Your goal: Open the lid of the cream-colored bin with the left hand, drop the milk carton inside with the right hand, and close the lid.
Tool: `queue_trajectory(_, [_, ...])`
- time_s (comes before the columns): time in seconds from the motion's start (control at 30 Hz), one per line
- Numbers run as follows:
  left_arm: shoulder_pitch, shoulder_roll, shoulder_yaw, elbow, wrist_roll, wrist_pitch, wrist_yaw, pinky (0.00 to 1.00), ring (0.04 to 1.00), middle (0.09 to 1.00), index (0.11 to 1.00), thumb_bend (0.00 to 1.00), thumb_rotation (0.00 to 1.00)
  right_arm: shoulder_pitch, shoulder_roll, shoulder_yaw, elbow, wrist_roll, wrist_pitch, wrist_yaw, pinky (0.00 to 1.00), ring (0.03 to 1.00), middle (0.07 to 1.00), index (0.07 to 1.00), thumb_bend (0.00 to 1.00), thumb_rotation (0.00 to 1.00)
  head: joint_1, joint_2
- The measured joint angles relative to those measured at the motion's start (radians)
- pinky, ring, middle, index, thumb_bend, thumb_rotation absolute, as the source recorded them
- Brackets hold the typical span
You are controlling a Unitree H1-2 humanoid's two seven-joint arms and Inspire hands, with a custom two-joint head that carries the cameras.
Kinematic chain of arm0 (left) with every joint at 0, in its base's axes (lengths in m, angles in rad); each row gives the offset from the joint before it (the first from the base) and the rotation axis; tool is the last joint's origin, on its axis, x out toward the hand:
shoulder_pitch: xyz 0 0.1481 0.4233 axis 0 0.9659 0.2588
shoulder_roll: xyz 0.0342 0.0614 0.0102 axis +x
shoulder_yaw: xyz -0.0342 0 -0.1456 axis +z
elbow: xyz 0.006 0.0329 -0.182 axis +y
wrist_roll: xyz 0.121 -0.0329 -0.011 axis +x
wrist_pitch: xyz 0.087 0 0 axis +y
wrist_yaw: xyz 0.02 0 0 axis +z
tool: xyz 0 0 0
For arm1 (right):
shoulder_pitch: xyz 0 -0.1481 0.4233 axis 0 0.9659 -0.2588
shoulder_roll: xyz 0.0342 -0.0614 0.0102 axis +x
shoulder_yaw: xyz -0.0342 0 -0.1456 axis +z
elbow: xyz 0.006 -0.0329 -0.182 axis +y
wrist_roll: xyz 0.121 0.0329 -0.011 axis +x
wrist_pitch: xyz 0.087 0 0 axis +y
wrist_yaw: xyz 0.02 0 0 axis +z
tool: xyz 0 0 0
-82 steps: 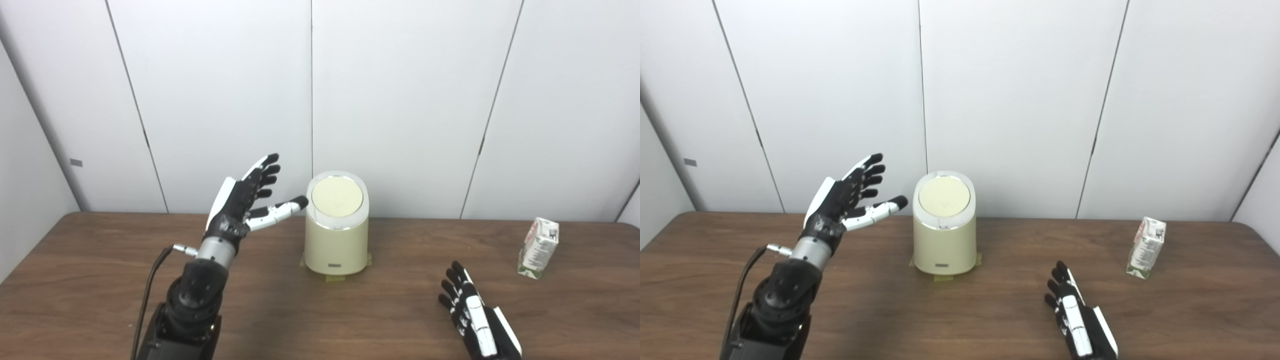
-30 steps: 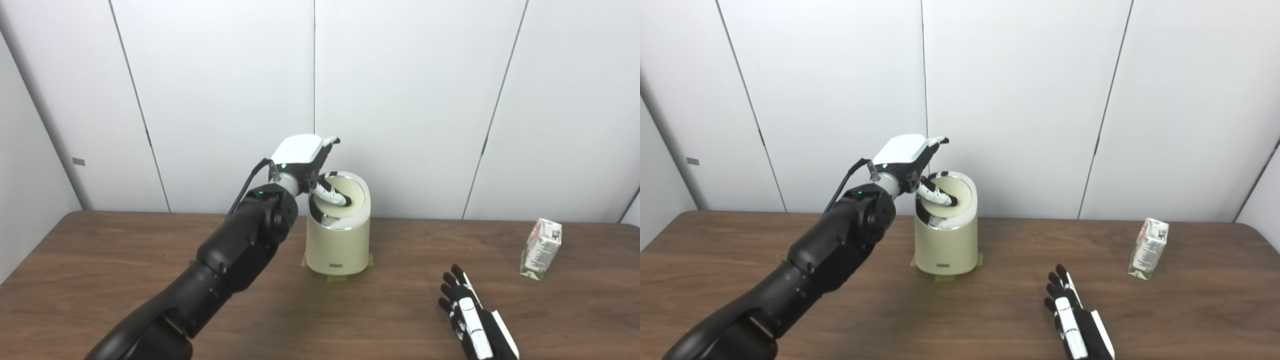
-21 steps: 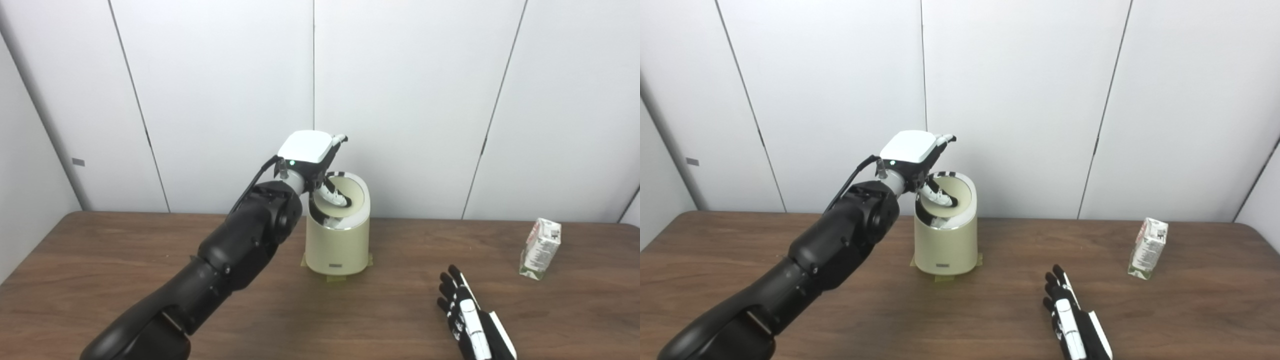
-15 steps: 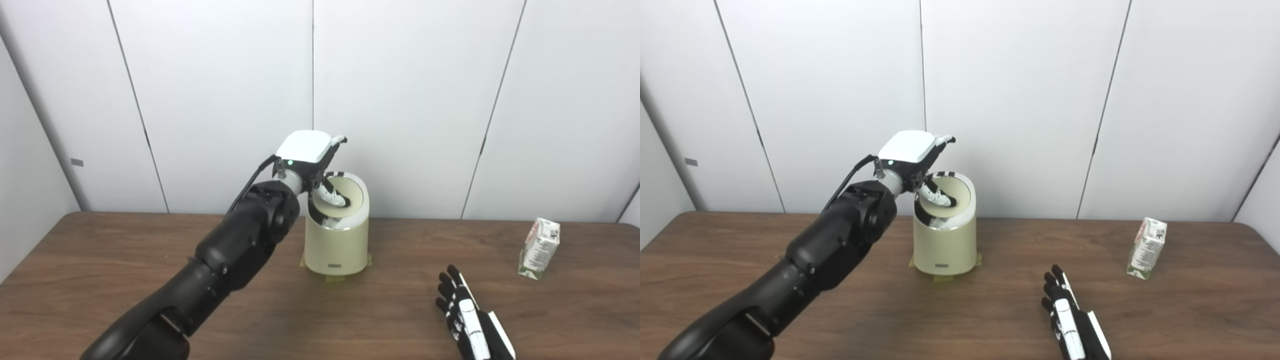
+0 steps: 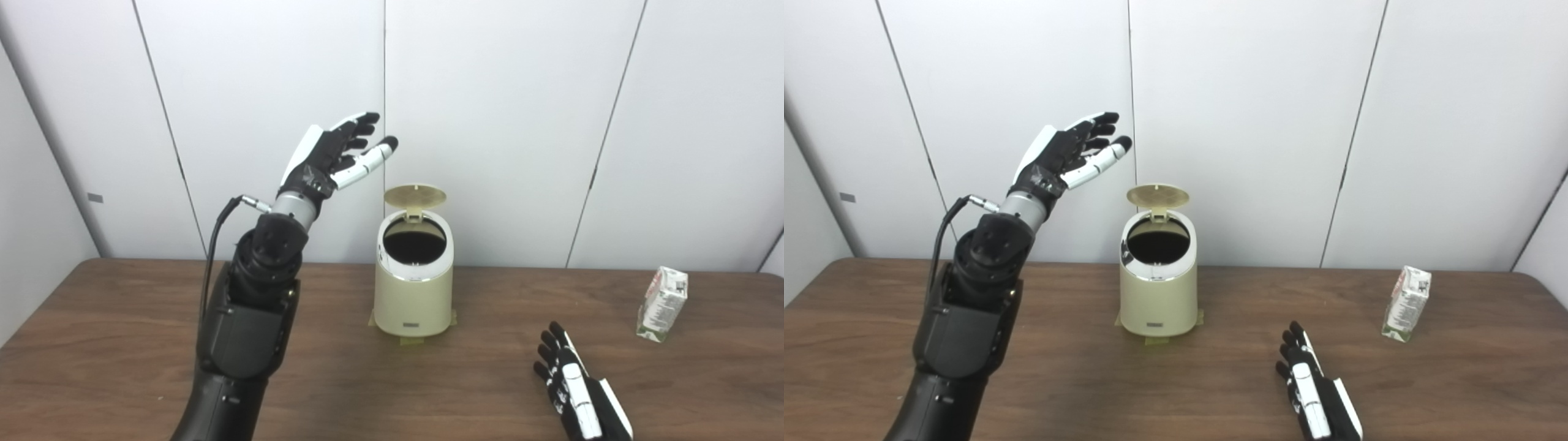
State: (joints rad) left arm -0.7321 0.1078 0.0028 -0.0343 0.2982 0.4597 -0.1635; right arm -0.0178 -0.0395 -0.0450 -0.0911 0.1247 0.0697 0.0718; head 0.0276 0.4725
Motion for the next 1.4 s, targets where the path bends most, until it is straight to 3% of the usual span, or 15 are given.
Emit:
queue_trajectory(0.17, [0.172,0.005,0.007,-0.083,-0.052,0.0,0.001,0.81,0.875,0.888,0.905,0.43,0.65,-0.006,0.0,-0.013,0.0,0.01,0.0,-0.003,0.91,0.957,0.966,0.966,0.61,0.82,-0.011,0.006])
queue_trajectory(0.27, [0.251,0.03,0.007,-0.139,-0.056,0.001,0.0,0.82,0.876,0.892,0.909,0.43,0.77,-0.008,0.005,-0.018,-0.004,0.014,0.006,-0.011,0.87,0.938,0.946,0.948,0.64,0.75,-0.025,0.011])
queue_trajectory(0.4, [0.323,0.037,0.05,-0.216,-0.107,0.002,0.007,0.87,0.903,0.916,0.927,0.39,0.84,-0.008,0.002,-0.03,-0.031,0.018,0.035,-0.019,0.89,0.943,0.965,0.969,0.59,0.64,-0.044,0.023])
queue_trajectory(0.5, [0.38,0.015,0.088,-0.234,-0.148,-0.004,0.037,0.89,0.916,0.932,0.943,0.38,0.91,-0.011,-0.026,-0.042,-0.056,0.016,0.047,-0.02,0.89,0.961,0.992,0.988,0.53,0.48,-0.122,0.043])
queue_trajectory(0.57, [0.432,-0.008,0.102,-0.247,-0.172,-0.01,0.053,0.89,0.922,0.939,0.954,0.36,0.96,-0.013,-0.049,-0.059,-0.065,0.011,0.05,-0.026,0.87,0.953,0.991,0.983,0.54,0.43,-0.166,0.051])
queue_trajectory(0.63, [0.486,-0.033,0.112,-0.251,-0.201,-0.02,0.069,0.92,0.938,0.954,0.981,0.33,0.99,-0.018,-0.068,-0.082,-0.067,0.008,0.06,-0.036,0.83,0.926,0.972,0.962,0.66,0.39,-0.211,0.058])
queue_trajectory(0.73, [0.553,-0.07,0.125,-0.251,-0.247,-0.048,0.081,0.94,0.945,0.963,0.982,0.31,1.0,-0.012,-0.081,-0.107,-0.093,0.004,0.084,-0.06,0.79,0.909,0.945,0.934,0.75,0.39,-0.232,0.06])
queue_trajectory(0.93, [0.577,-0.066,0.116,-0.247,-0.298,-0.082,0.073,0.98,0.973,0.983,1.0,0.33,1.0,0.006,-0.069,-0.159,-0.201,-0.015,0.138,-0.125,0.73,0.841,0.869,0.862,0.76,0.25,-0.314,0.075])
queue_trajectory(1.07, [0.577,-0.048,0.108,-0.237,-0.315,-0.088,0.07,0.99,0.975,0.98,1.0,0.33,0.99,0.026,-0.065,-0.206,-0.227,-0.043,0.175,-0.176,0.72,0.841,0.879,0.86,0.75,0.21,-0.345,0.081])
queue_trajectory(1.17, [0.577,-0.041,0.097,-0.227,-0.329,-0.089,0.069,0.99,0.977,0.983,0.996,0.35,0.97,0.04,-0.082,-0.226,-0.234,-0.071,0.176,-0.191,0.76,0.861,0.902,0.869,0.76,0.19,-0.368,0.086])
queue_trajectory(1.23, [0.577,-0.039,0.091,-0.222,-0.331,-0.089,0.07,0.99,0.974,0.978,0.993,0.33,0.98,0.039,-0.098,-0.239,-0.233,-0.083,0.175,-0.193,0.8,0.847,0.877,0.858,0.81,0.25,-0.389,0.09])
queue_trajectory(1.4, [0.577,-0.033,0.082,-0.204,-0.334,-0.092,0.07,0.99,0.974,0.972,0.987,0.31,1.0,0.021,-0.173,-0.254,-0.214,-0.162,0.179,-0.205,0.88,0.865,0.87,0.863,0.83,0.26,-0.41,0.097])
